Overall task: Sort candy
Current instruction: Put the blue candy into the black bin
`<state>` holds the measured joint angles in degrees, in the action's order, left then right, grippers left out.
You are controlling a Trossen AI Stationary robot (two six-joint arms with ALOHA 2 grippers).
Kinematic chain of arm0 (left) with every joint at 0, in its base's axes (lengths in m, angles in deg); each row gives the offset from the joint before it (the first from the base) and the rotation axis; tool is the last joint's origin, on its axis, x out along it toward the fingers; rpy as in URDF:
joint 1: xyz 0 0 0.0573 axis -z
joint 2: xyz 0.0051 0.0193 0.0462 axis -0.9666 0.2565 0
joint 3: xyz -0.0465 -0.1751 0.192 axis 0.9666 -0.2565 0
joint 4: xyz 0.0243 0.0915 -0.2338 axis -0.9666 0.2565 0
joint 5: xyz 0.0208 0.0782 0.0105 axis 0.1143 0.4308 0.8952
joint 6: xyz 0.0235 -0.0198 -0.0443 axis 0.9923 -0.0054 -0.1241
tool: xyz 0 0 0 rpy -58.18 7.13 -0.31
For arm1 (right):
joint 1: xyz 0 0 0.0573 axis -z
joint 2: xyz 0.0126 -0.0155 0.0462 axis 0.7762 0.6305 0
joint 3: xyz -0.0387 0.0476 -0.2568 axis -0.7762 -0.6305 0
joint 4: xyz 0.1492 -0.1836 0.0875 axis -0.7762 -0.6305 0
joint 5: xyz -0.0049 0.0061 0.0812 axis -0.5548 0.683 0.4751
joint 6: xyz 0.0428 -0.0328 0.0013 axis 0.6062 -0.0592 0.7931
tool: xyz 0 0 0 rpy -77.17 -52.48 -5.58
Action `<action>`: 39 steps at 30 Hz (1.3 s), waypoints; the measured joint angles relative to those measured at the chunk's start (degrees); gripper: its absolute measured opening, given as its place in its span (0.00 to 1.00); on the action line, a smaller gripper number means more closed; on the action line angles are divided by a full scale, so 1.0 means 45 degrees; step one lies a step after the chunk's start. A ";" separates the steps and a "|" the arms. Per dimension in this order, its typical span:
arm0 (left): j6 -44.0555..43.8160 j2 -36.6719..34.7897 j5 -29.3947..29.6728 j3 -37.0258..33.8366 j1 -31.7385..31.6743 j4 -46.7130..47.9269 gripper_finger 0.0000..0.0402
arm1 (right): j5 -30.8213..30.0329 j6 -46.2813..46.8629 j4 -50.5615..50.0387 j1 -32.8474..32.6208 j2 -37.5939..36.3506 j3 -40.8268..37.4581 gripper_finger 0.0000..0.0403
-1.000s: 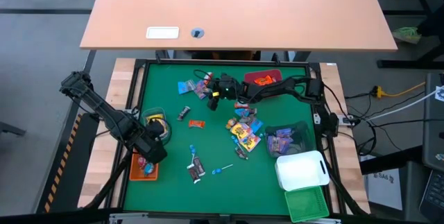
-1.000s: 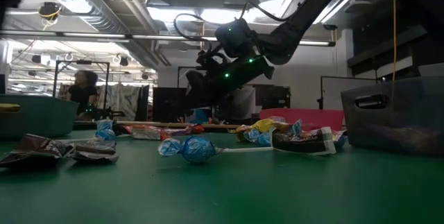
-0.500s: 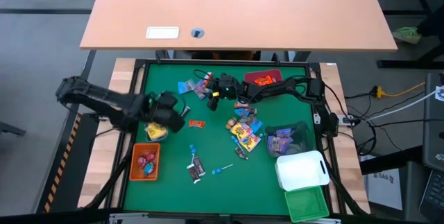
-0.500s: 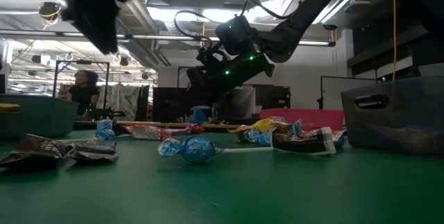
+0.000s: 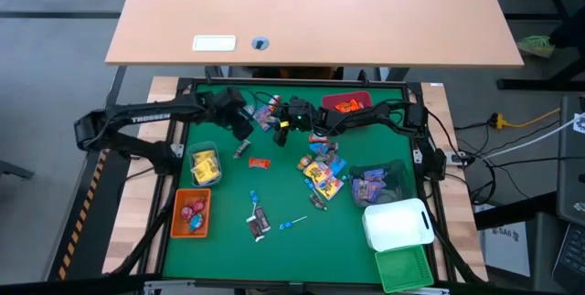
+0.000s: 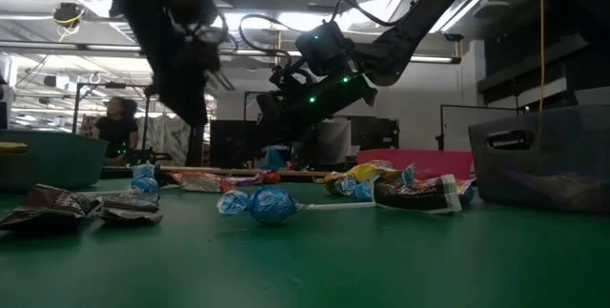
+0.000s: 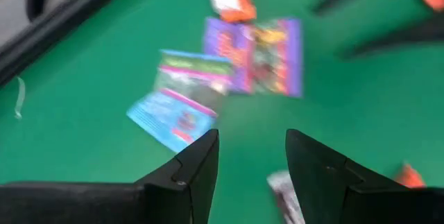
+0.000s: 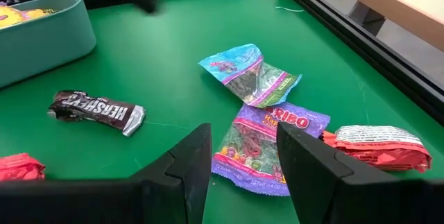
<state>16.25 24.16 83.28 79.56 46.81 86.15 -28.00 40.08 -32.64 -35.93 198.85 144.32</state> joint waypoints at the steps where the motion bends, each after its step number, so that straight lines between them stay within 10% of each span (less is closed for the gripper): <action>1: 0.0192 0.0111 -0.0017 -0.0245 -0.0323 -0.0482 0.39 | 0.0000 0.0000 0.0000 0.0000 0.0000 0.0000 0.41; 23: 0.1777 0.4960 -0.0639 -0.1217 -0.1924 -0.4861 0.38 | 0.0437 0.0000 -0.0087 0.0000 -0.0005 0.0000 0.41; 39: 0.1732 0.4134 -0.1431 -0.0243 -0.1696 -0.4529 0.01 | 0.0437 -0.0116 -0.0076 0.0000 -0.0005 0.0000 0.41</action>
<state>24.05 42.77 76.84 78.47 39.17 65.77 -26.03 39.56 -32.98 -35.93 198.83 144.32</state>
